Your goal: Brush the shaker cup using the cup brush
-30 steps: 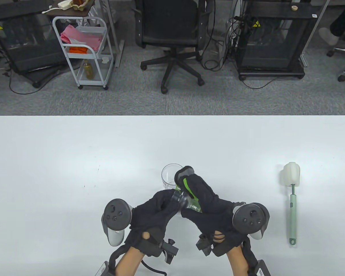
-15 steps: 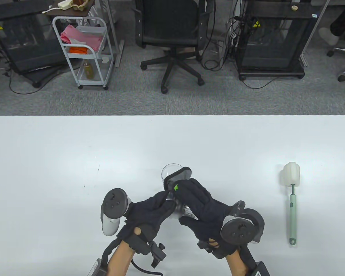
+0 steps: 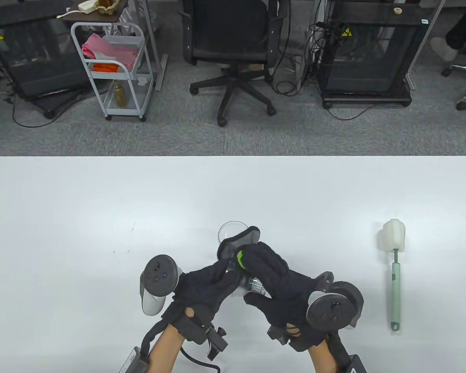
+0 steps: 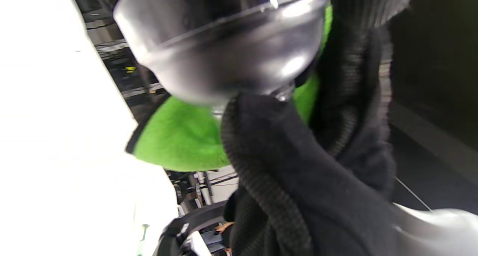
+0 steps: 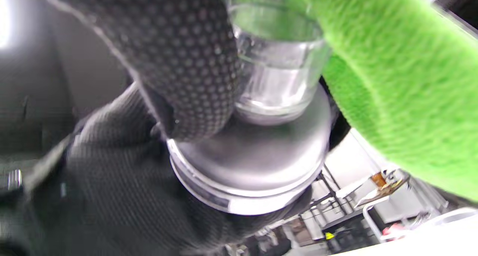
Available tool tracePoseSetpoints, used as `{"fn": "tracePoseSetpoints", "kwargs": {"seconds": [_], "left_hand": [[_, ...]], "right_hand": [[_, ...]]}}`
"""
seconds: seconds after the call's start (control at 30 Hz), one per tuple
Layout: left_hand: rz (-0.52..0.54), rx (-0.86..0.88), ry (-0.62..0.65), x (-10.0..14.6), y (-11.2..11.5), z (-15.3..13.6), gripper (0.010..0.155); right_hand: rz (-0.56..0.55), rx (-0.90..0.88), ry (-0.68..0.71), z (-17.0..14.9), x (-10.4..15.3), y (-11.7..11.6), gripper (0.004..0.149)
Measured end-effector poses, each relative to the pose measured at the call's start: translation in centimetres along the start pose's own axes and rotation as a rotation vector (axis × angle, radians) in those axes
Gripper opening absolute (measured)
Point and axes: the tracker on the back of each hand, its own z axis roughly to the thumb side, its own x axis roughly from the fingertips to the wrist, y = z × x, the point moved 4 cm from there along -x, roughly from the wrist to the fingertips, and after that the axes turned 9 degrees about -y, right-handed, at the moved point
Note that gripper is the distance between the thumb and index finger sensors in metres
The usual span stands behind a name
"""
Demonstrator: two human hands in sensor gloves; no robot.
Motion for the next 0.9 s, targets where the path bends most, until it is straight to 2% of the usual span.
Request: {"fn": "tracePoseSetpoints", "kwargs": {"seconds": [0.1,0.2,0.27,0.33,0.4,0.43,0.57,0.63,0.7,0.8,0.83,0.9], "left_hand": [[-0.022,0.046,-0.017,0.3,0.2,-0.5,0.055],[0.005,-0.098,0.07,0.4,0.3,0.6,0.052],[0.04,-0.168,0.151,0.5,0.6,1.4,0.051],[0.083,-0.199,0.219,0.7,0.8,2.0,0.051],[0.082,-0.24,0.252,0.7,0.8,2.1,0.051],[0.059,-0.223,0.25,0.6,0.9,2.0,0.051],[0.014,-0.064,0.093,0.1,0.4,0.8,0.059],[-0.019,0.015,0.07,0.1,-0.1,0.4,0.058],[-0.01,-0.003,0.066,0.5,-0.4,0.4,0.057],[0.039,-0.164,0.162,0.8,-0.2,1.4,0.052],[0.055,-0.177,0.204,0.9,-0.1,1.8,0.051],[0.077,-0.183,0.263,1.2,0.1,2.9,0.05]], "right_hand": [[0.004,-0.035,-0.041,-0.7,0.0,-0.3,0.081],[-0.023,-0.32,-0.21,-3.5,0.0,0.3,0.075],[0.01,-0.484,-0.312,-5.1,0.2,0.1,0.079],[0.016,-0.592,-0.342,-5.7,0.4,-0.2,0.082],[0.0,-0.548,-0.31,-5.3,0.3,0.2,0.081],[-0.017,-0.453,-0.241,-4.6,0.2,0.7,0.081],[0.012,-0.094,-0.037,-1.1,0.0,0.7,0.082],[0.006,-0.069,-0.027,-0.5,-0.1,0.4,0.081],[0.03,-0.1,-0.067,-1.2,-0.2,-0.1,0.08],[0.014,-0.404,-0.278,-4.6,0.1,-0.4,0.081],[0.03,-0.497,-0.308,-5.3,0.3,-0.7,0.084],[-0.031,-0.692,-0.314,-5.8,0.5,-0.8,0.084]]}}
